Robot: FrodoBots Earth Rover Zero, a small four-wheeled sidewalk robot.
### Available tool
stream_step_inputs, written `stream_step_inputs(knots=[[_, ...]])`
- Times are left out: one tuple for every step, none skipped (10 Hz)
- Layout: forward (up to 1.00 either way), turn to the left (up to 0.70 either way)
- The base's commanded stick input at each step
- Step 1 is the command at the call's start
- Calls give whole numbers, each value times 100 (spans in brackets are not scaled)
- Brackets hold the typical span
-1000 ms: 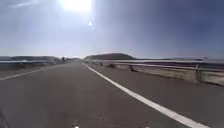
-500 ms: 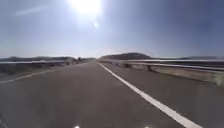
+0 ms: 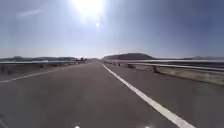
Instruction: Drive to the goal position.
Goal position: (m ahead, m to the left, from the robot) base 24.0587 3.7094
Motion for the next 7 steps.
stream_step_inputs(knots=[[70,0],[70,0],[70,0],[70,0],[70,0],[70,0],[70,0]])
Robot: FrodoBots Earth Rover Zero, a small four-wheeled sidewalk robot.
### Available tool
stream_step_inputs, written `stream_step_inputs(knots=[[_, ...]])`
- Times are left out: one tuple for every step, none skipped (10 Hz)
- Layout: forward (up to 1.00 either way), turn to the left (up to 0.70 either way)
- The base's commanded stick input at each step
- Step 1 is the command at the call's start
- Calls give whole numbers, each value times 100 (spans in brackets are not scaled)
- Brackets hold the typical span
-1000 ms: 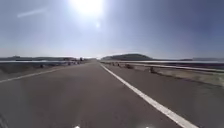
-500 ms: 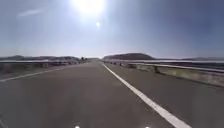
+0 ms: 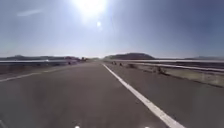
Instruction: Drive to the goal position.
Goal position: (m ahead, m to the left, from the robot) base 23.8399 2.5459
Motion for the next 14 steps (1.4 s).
stream_step_inputs(knots=[[70,0],[70,0],[70,0],[70,0],[70,22],[70,35],[70,12],[70,0],[70,0],[70,0],[70,0],[70,0],[70,0],[70,0]])
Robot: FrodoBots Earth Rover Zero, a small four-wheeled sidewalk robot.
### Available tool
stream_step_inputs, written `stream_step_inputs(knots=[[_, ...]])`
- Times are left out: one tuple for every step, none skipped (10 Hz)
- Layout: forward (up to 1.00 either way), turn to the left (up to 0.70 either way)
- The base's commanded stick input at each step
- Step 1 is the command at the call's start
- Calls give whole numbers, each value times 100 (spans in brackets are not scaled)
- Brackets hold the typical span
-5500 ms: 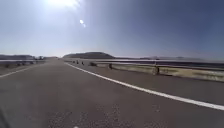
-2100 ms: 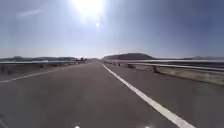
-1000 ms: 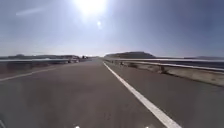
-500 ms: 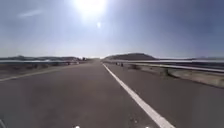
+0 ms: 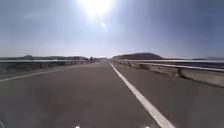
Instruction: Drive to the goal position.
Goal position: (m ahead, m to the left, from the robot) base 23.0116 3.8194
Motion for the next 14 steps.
stream_step_inputs(knots=[[70,0],[70,0],[70,0],[70,0],[70,0],[70,0],[70,0],[70,0],[70,0],[70,0],[70,0],[70,0],[70,0],[70,0]])
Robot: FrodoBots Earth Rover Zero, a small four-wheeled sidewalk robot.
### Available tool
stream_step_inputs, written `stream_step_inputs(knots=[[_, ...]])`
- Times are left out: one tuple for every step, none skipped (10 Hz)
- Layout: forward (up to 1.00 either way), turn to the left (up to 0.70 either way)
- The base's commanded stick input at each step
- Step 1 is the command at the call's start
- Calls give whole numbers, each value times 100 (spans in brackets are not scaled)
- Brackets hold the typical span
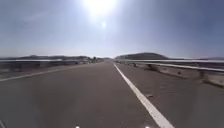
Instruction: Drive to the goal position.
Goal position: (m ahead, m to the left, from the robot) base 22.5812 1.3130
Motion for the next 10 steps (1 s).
stream_step_inputs(knots=[[70,0],[70,0],[70,0],[70,0],[70,0],[70,0],[70,0],[70,0],[70,0],[70,0]])
